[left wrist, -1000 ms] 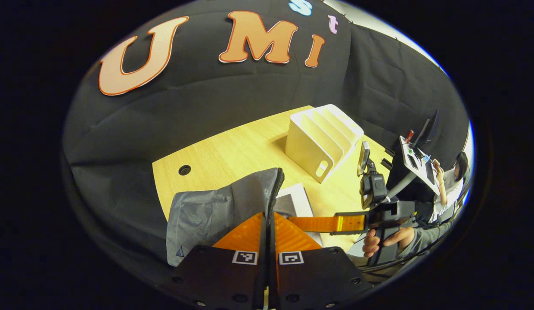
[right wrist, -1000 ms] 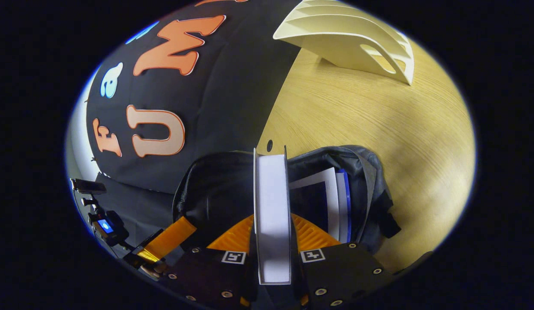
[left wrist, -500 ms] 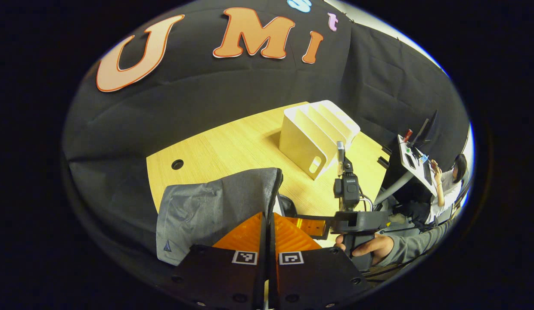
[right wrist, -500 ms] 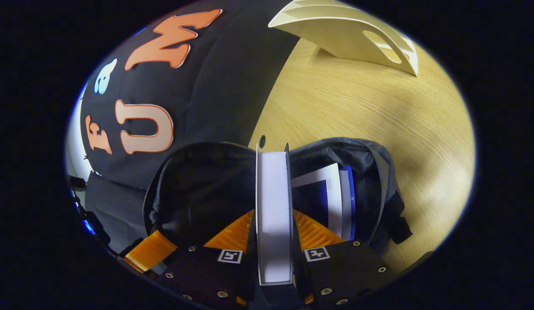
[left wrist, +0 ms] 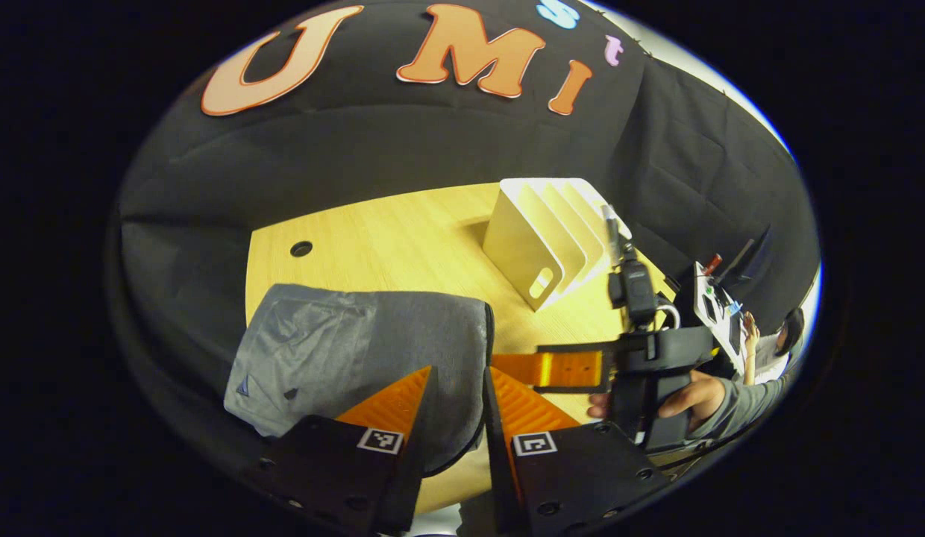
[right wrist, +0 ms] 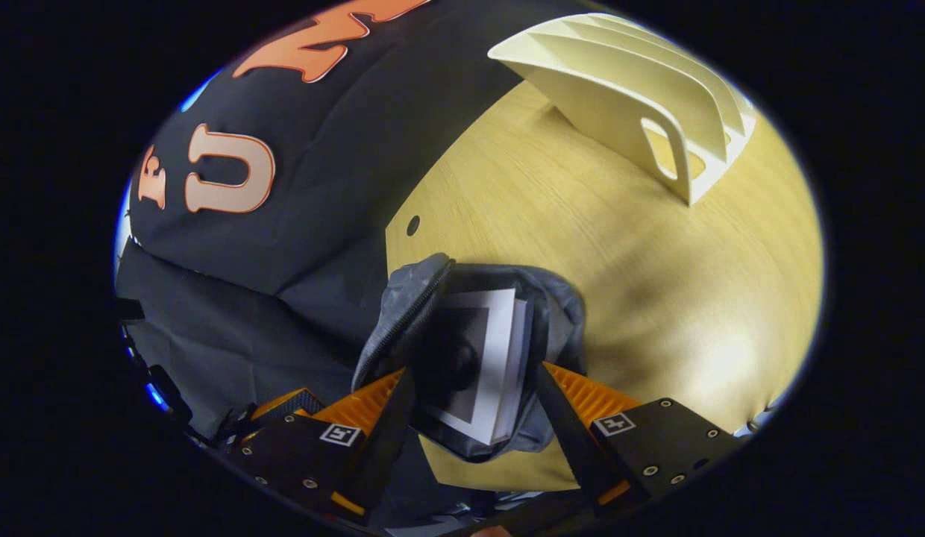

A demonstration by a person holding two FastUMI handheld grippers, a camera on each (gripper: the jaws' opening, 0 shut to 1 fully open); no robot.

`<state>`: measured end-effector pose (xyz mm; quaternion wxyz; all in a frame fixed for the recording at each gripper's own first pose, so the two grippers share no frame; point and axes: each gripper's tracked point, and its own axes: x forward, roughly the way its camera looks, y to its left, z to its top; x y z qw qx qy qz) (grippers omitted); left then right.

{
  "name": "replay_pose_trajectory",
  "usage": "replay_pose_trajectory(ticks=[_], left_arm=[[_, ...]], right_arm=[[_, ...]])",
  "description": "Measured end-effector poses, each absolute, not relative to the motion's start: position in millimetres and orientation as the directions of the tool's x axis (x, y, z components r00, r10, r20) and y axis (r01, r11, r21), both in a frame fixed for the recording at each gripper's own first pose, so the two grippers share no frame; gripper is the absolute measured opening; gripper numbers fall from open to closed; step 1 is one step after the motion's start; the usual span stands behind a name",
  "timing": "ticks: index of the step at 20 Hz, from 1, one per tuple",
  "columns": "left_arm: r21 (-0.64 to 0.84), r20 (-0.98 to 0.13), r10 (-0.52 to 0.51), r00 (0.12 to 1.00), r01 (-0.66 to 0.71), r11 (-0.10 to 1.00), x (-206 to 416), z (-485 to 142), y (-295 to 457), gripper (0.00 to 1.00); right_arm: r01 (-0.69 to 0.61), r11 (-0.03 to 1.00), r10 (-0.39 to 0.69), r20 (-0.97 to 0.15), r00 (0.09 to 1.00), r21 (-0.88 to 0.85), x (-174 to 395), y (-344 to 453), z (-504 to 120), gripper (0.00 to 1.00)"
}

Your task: Open the schoolbag, grab two books from the bookshelf and put them into the schoolbag.

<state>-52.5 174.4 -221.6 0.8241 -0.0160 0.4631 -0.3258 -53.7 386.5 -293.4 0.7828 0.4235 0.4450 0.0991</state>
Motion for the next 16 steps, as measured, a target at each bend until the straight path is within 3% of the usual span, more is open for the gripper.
replay_pose_trajectory(ticks=[2,6,7,9,10,15,16], left_arm=[[-0.355,-0.755,-0.546,0.362,0.474,0.806,-58.4,-224.3,165.2,0.42],[-0.364,-0.745,-0.533,0.4,0.426,0.828,-63.2,-218.0,139.4,0.6],[-0.366,-0.738,-0.536,0.411,0.424,0.829,-64.3,-214.2,130.7,0.6],[-0.364,-0.723,-0.541,0.43,0.428,0.827,-65.0,-206.4,111.1,0.79],[-0.367,-0.707,-0.554,0.439,0.443,0.818,-65.7,-199.7,98.3,0.82],[-0.32,-0.619,-0.553,0.557,0.464,0.826,-54.4,-164.9,54.2,0.84],[-0.302,-0.599,-0.539,0.592,0.457,0.837,-49.3,-155.7,48.6,0.96]], right_arm=[[0.195,0.653,0.519,-0.62,0.589,0.732,-57.7,359.8,-288.2,0.98],[0.125,0.703,0.489,-0.604,0.629,0.7,-55.5,308.2,-267.7,0.98],[0.106,0.715,0.481,-0.597,0.643,0.691,-53.9,295.1,-259.8,0.98],[0.07,0.745,0.463,-0.59,0.662,0.663,-50.5,270.5,-245.7,0.98],[0.052,0.764,0.449,-0.588,0.673,0.643,-49.6,256.1,-240.8,0.98],[-0.034,0.864,0.343,-0.538,0.77,0.502,-28.1,179.3,-203.3,0.98],[-0.046,0.88,0.32,-0.52,0.792,0.472,-23.2,163.0,-192.5,0.98]])
